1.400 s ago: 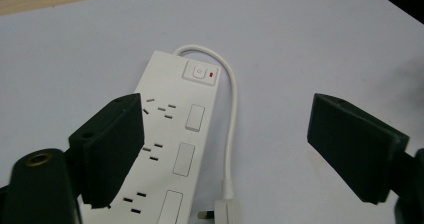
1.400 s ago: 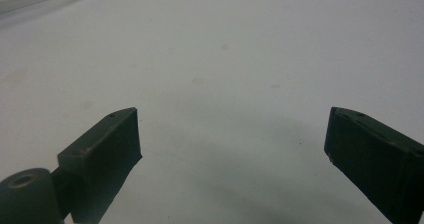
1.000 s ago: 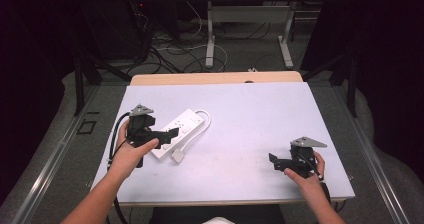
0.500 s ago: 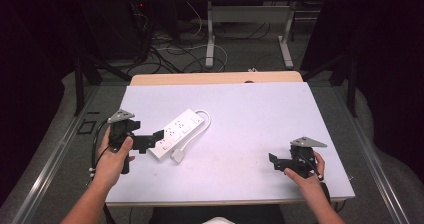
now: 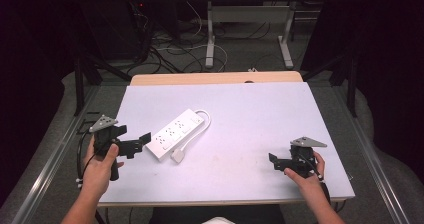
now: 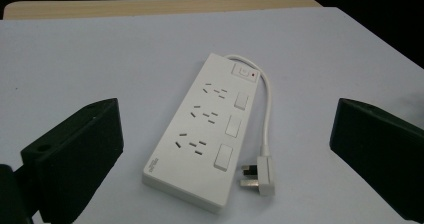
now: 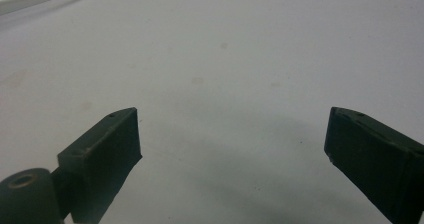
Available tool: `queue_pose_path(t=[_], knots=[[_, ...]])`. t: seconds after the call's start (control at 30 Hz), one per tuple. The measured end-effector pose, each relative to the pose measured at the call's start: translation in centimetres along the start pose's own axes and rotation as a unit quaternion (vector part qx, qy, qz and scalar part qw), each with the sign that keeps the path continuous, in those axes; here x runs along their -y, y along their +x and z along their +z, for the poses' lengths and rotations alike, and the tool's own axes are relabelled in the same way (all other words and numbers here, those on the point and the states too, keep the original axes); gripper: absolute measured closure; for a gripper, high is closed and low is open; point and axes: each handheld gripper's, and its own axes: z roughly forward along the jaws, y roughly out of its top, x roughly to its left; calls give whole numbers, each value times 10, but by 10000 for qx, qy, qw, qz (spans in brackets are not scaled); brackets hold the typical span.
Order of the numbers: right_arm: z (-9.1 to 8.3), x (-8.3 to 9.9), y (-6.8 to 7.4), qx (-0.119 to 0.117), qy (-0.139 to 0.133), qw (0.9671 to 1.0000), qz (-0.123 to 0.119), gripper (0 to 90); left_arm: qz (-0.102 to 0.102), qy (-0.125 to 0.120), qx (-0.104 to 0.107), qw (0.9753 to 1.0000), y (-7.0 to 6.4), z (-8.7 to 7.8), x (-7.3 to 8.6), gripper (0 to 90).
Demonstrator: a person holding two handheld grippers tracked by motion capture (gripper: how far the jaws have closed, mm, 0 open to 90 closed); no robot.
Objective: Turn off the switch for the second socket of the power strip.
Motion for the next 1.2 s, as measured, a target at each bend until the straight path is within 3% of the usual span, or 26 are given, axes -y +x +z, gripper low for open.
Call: queue_pose_path(t=[0.23, 0.8, 1.2], knots=[[0, 0, 0, 41, -30, 10000, 3, 71, -176, -108, -146, 9997, 11, -2, 15, 9], [0, 0, 0, 12, 0, 10000, 4, 71, -527, -101, -398, 9978, 36, 6, 58, 24], [0, 0, -1, 15, 3, 10000, -20, 71, -697, -111, -520, 9961, 48, 12, 75, 39]])
